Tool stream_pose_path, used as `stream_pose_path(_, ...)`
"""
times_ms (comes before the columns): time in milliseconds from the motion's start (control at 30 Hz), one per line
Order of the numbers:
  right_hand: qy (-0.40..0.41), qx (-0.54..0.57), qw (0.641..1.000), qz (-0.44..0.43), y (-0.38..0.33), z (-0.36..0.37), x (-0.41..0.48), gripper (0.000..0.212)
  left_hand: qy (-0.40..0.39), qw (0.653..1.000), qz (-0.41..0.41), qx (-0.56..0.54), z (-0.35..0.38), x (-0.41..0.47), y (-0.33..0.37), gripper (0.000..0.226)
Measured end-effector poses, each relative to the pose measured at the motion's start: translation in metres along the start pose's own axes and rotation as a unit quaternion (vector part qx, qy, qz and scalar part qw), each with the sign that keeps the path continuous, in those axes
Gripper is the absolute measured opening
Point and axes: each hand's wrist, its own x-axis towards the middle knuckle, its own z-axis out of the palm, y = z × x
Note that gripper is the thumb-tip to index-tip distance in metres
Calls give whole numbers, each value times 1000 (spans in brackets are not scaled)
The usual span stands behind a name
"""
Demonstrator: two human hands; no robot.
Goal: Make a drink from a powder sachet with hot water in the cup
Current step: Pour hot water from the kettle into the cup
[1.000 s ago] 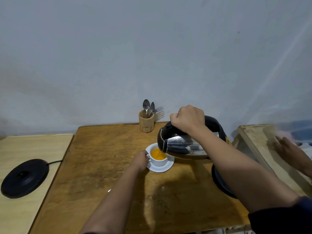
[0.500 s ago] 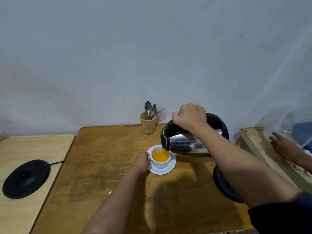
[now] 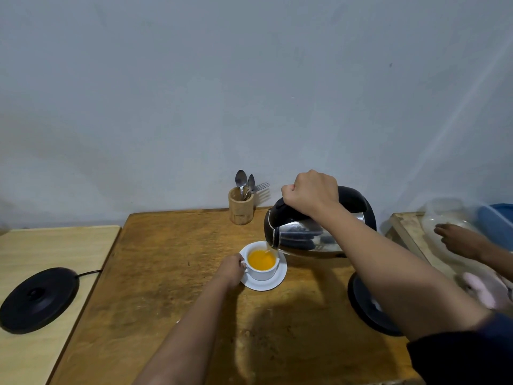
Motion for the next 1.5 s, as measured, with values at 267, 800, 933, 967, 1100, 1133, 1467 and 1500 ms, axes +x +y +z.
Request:
stream_pose_path(267, 0, 2, 1000, 2, 3, 0, -3, 41, 3, 1000, 3, 2, 1, 1, -1, 28)
stream_pose_path(800, 6, 8, 1000, -15, -1, -1, -5, 42, 1, 1000, 17, -18, 2, 1, -5, 29)
stream_pose_path(933, 5, 11, 1000, -10, 0, 2, -6, 42, 13, 999, 23, -23, 4, -1, -5, 30)
stream_pose_path(967, 4, 14, 1000, -5, 1, 3, -6, 41, 16, 999, 25, -22, 5, -2, -6, 30)
stream_pose_path(1100, 9, 57, 997, 51, 10, 5, -9, 40, 20, 999, 26, -29, 7, -2, -8, 29)
stream_pose_path(1133, 12, 76, 994, 75, 15, 6, -10, 40, 22, 999, 25, -31, 8, -2, -8, 29)
stream_pose_path(1467, 22, 252, 916, 312, 73, 18, -39, 36, 54, 997, 22, -58, 17, -4, -9, 31)
stream_pose_path(1500, 28, 266, 905, 332, 79, 17, -41, 38, 62, 996, 22, -64, 19, -3, -10, 30)
